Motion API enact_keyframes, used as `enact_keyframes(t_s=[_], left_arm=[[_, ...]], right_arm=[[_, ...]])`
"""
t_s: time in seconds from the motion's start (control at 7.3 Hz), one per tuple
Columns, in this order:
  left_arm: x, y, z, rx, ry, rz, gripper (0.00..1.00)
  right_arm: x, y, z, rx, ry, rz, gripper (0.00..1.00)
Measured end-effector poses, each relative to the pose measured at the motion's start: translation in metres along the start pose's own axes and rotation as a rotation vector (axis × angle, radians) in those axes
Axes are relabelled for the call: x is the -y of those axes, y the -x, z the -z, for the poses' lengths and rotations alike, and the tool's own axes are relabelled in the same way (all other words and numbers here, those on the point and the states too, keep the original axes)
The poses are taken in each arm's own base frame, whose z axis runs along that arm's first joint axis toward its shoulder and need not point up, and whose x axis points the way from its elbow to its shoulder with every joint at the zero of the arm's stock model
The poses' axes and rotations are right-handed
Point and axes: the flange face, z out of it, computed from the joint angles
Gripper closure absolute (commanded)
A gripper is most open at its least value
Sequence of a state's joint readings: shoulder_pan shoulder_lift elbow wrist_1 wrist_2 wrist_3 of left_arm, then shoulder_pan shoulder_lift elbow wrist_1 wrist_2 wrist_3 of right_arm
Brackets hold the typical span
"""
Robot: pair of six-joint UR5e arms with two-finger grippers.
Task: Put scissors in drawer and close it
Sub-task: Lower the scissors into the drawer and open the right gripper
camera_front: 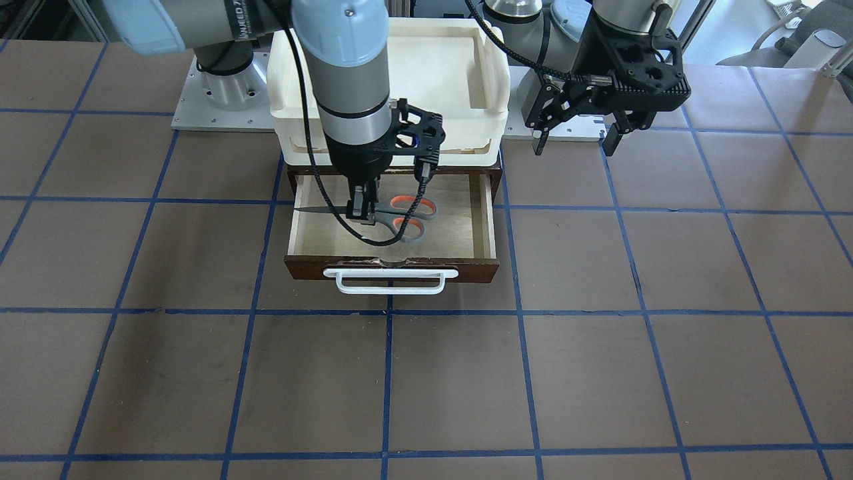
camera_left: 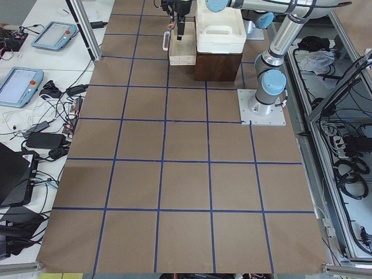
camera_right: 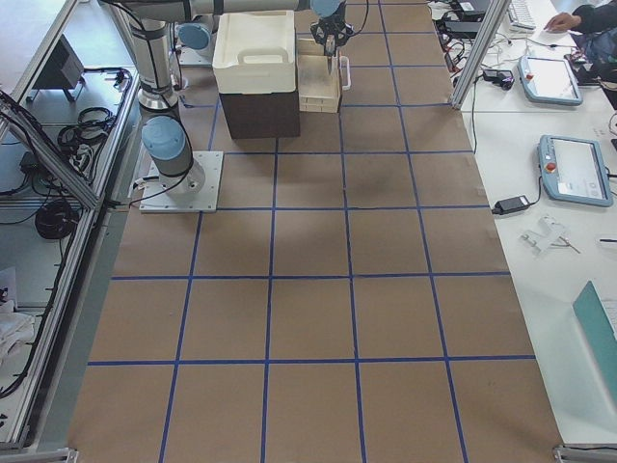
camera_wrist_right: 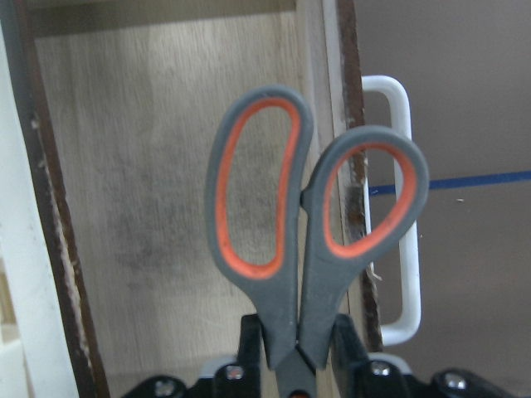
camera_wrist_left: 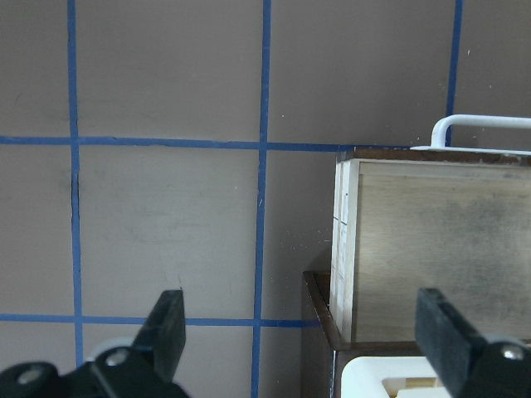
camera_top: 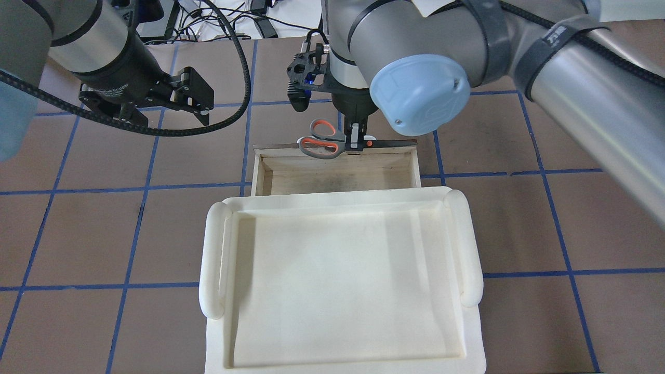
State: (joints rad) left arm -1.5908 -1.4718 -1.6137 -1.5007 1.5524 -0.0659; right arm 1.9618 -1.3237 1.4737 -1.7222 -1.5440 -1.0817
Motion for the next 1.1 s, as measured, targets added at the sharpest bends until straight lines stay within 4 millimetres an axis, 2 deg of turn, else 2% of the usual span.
enact_keyframes(t_s=[0.41, 0.55, 0.68, 0.82, 0.96, 1.1], left_arm=[[0.000, 0.000, 0.000, 0.000, 0.001, 0.000, 0.00], [0.000, 0.000, 0.000, 0.000, 0.001, -0.001, 0.00], [0.000, -0.001, 0.000, 0.000, 0.001, -0.001, 0.00], [0.000, -0.001, 0.000, 0.001, 0.002, -0.001, 0.00], [0.000, -0.001, -0.001, 0.001, 0.002, -0.001, 0.00], [0.000, -0.001, -0.001, 0.001, 0.003, -0.001, 0.00]], right_arm=[[0.036, 0.014, -0.027, 0.018, 0.011, 0.060, 1.00], [0.041, 0.019, -0.033, 0.031, 0.023, 0.083, 1.00], [0.043, 0.022, -0.037, 0.042, 0.026, 0.097, 0.96], [0.044, 0.024, -0.041, 0.051, 0.029, 0.104, 0.32], [0.043, 0.025, -0.045, 0.057, 0.031, 0.106, 0.00], [0.041, 0.025, -0.045, 0.055, 0.033, 0.099, 0.00]])
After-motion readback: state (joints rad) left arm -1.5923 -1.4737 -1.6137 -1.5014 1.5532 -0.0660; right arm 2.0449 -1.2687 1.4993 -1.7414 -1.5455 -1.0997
